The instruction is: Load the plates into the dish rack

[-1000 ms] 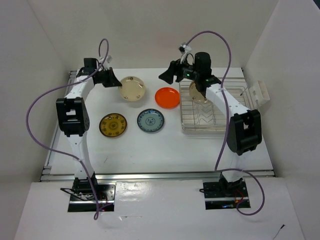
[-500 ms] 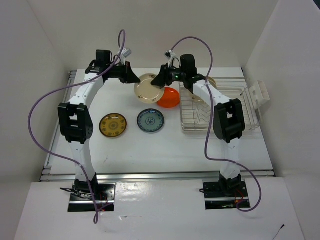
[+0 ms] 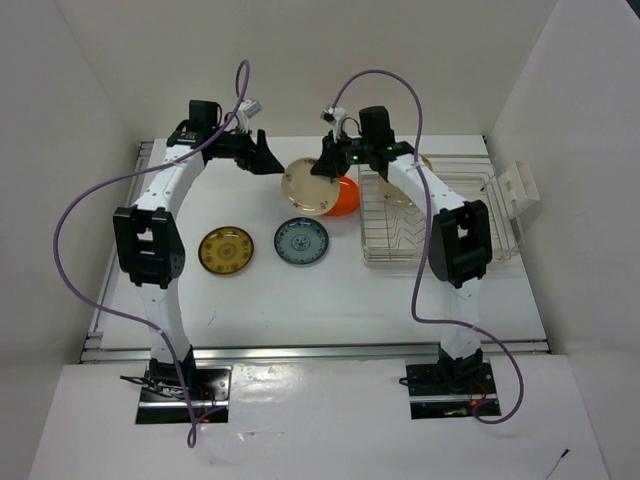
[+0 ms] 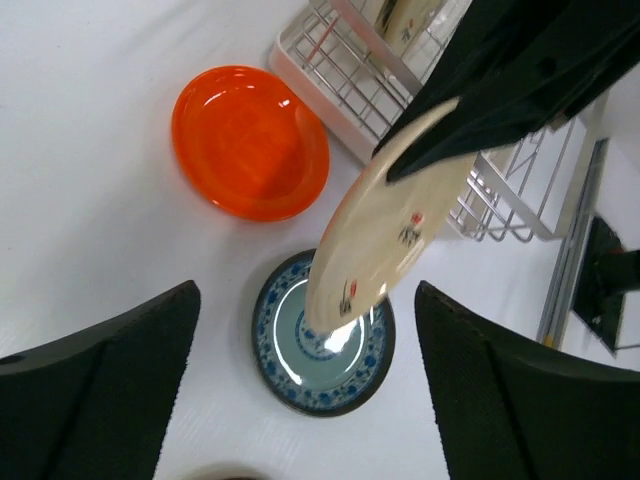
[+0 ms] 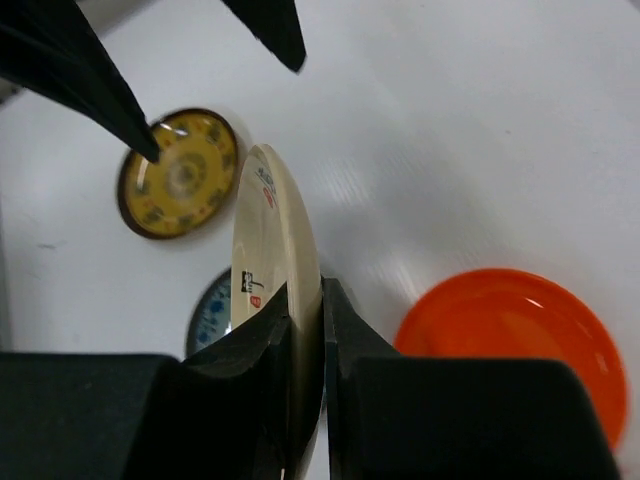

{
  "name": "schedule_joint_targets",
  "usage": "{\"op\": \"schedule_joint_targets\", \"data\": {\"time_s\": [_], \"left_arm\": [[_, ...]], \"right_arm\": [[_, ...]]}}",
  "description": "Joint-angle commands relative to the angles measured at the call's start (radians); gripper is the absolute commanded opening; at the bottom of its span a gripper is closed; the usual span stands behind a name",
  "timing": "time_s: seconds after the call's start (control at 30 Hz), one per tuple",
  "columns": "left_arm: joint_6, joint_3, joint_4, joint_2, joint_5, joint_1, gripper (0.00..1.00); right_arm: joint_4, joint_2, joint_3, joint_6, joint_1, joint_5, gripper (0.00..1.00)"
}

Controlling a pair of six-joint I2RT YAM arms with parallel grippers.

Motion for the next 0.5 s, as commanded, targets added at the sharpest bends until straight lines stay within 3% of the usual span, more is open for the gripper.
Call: {"op": "schedule_joint_targets", "data": {"time_s": [0.0, 0.17, 0.3, 0.47], "left_arm": [[0.039, 0.051, -0.034, -0.090, 0.015, 0.035, 1.00], [0.010, -0.017, 0.018, -0.144, 0.016, 0.107, 1.00], [-0.010, -0.061, 0.055, -0.167, -0.052, 0.118, 1.00], [-0.072, -0.084, 0.098, -0.141, -0.073, 0.118, 1.00]], "right_arm": [[-0.131, -0.200, 0.086, -0.281, -0.036, 0.088, 0.00], [-0.076, -0.500, -0.020, -0.461, -0.176, 0.089, 0.00], [0.011, -0.738, -0.301, -0.707, -0.209, 0.171, 0.00], [-0.105, -0.817, -0.429, -0.915, -0.210, 0.361, 0.00]]}}
